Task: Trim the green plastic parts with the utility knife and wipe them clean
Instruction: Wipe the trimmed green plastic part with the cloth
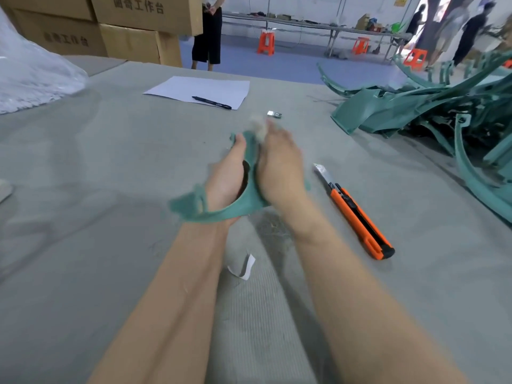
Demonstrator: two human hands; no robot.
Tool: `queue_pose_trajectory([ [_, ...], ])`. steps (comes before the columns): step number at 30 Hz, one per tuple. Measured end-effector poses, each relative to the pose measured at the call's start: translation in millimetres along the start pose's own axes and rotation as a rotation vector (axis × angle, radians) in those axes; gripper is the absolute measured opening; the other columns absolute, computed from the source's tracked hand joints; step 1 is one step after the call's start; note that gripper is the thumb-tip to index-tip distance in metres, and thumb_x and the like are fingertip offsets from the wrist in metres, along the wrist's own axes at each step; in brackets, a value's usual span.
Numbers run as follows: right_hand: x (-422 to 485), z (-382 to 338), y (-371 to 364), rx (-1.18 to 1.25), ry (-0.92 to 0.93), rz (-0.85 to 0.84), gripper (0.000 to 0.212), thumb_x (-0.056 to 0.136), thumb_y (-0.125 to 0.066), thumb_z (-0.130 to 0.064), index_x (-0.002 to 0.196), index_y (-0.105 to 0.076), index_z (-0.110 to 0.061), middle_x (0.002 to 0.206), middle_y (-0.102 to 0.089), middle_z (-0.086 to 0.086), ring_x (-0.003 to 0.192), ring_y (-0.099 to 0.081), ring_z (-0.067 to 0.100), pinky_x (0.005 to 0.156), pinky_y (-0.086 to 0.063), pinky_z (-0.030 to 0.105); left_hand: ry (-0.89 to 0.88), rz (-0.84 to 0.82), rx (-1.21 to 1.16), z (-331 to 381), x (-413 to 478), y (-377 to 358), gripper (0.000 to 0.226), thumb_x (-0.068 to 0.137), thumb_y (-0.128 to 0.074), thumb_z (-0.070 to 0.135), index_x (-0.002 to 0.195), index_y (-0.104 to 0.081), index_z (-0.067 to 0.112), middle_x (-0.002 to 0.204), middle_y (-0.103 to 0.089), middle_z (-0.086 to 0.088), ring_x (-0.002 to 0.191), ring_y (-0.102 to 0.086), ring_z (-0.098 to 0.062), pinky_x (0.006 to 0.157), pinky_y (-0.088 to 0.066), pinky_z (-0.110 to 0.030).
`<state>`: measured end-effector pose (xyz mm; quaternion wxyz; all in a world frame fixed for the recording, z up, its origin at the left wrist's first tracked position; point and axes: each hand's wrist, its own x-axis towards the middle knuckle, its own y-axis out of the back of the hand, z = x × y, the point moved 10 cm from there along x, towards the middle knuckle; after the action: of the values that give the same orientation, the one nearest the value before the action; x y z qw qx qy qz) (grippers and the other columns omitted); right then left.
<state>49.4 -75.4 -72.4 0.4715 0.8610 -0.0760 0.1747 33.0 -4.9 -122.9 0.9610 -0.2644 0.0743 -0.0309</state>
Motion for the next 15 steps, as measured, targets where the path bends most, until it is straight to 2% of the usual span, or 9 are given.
queue_pose_trajectory([
  [2,-33.2,-27.7,-18.6,0.072,0.192,-0.040,0.056,0.098,-0.036,-0.010,0.152,-0.025,-0.018,0.160,-0.022,-0.004,0.148,-0.014,0.021,0.118,-0.010,0.046,-0.015,0.008,-0.116,4.1,1.7,5.4,0.044,0.103,-0.030,0.046,0.107,-0.065,0.019,0.108,-0.072,0.002,0.100,-0.066,-0.009,0.091,-0.050,-0.023],
  [4,-33.6,-27.6,-18.8,0.049,0.215,-0.015,0.055,0.099,-0.035,-0.012,0.152,-0.025,-0.023,0.160,-0.019,-0.010,0.149,-0.009,0.021,0.117,-0.004,0.047,-0.007,-0.024,-0.168,3.6,3.1,5.2,0.044,0.103,-0.028,0.046,0.107,-0.063,0.019,0.105,-0.071,0.003,0.104,-0.064,-0.009,0.092,-0.049,-0.021],
  [5,-23.0,-19.0,-15.1,-0.004,0.163,0.012,0.053,0.101,-0.033,-0.016,0.153,-0.024,-0.024,0.161,-0.017,-0.011,0.149,-0.007,0.021,0.117,-0.003,0.049,-0.007,-0.033,-0.148,2.5,3.3,6.2,0.045,0.103,-0.027,0.046,0.109,-0.062,0.019,0.106,-0.071,0.002,0.102,-0.066,-0.010,0.089,-0.051,-0.021],
  [7,0.7,5.5,-4.2,-0.055,-0.009,0.042,0.049,0.104,-0.028,-0.022,0.152,-0.024,-0.022,0.161,-0.016,-0.010,0.148,-0.010,0.022,0.118,-0.008,0.050,0.004,-0.037,-0.022,0.6,-2.2,5.4,0.046,0.102,-0.028,0.048,0.107,-0.065,0.021,0.099,-0.074,0.003,0.088,-0.071,-0.011,0.072,-0.056,-0.022],
  [8,11.5,18.3,2.6,-0.010,-0.098,0.042,0.047,0.104,-0.028,-0.022,0.150,-0.029,-0.018,0.160,-0.022,-0.005,0.146,-0.018,0.024,0.116,-0.015,0.048,0.015,-0.017,0.056,-0.1,-3.5,8.9,0.047,0.101,-0.030,0.051,0.105,-0.067,0.023,0.098,-0.075,0.004,0.087,-0.072,-0.013,0.071,-0.057,-0.024],
  [9,20.1,30.7,8.8,0.065,-0.174,0.039,0.043,0.103,-0.029,-0.020,0.144,-0.038,-0.012,0.155,-0.034,0.004,0.140,-0.031,0.029,0.110,-0.026,0.043,0.022,0.001,0.111,-0.2,-3.8,13.6,0.047,0.099,-0.033,0.054,0.103,-0.069,0.024,0.100,-0.074,0.004,0.090,-0.071,-0.014,0.076,-0.056,-0.027],
  [11,25.9,56.8,22.0,0.187,-0.296,0.065,0.033,0.101,-0.033,-0.013,0.125,-0.053,-0.003,0.133,-0.054,0.019,0.120,-0.050,0.037,0.091,-0.037,0.036,0.013,-0.007,0.127,3.7,-3.8,15.9,0.047,0.099,-0.033,0.055,0.100,-0.069,0.024,0.101,-0.074,0.006,0.094,-0.071,-0.013,0.080,-0.055,-0.027],
  [13,21.3,82.0,38.1,0.272,-0.376,0.166,0.030,0.101,-0.036,-0.014,0.119,-0.057,-0.004,0.124,-0.060,0.019,0.114,-0.053,0.035,0.084,-0.036,0.033,-0.008,-0.020,0.073,7.0,-2.3,13.7,0.048,0.101,-0.031,0.050,0.092,-0.070,0.024,0.093,-0.075,0.007,0.086,-0.072,-0.009,0.068,-0.056,-0.021],
  [15,9.0,91.1,57.1,0.441,-0.377,0.347,0.029,0.101,-0.037,-0.016,0.121,-0.057,-0.009,0.115,-0.063,0.009,0.111,-0.055,0.030,0.078,-0.033,0.024,-0.025,-0.007,0.082,8.0,-1.8,14.1,0.047,0.101,-0.032,0.049,0.091,-0.071,0.024,0.093,-0.075,0.008,0.086,-0.072,-0.008,0.069,-0.055,-0.021],
])
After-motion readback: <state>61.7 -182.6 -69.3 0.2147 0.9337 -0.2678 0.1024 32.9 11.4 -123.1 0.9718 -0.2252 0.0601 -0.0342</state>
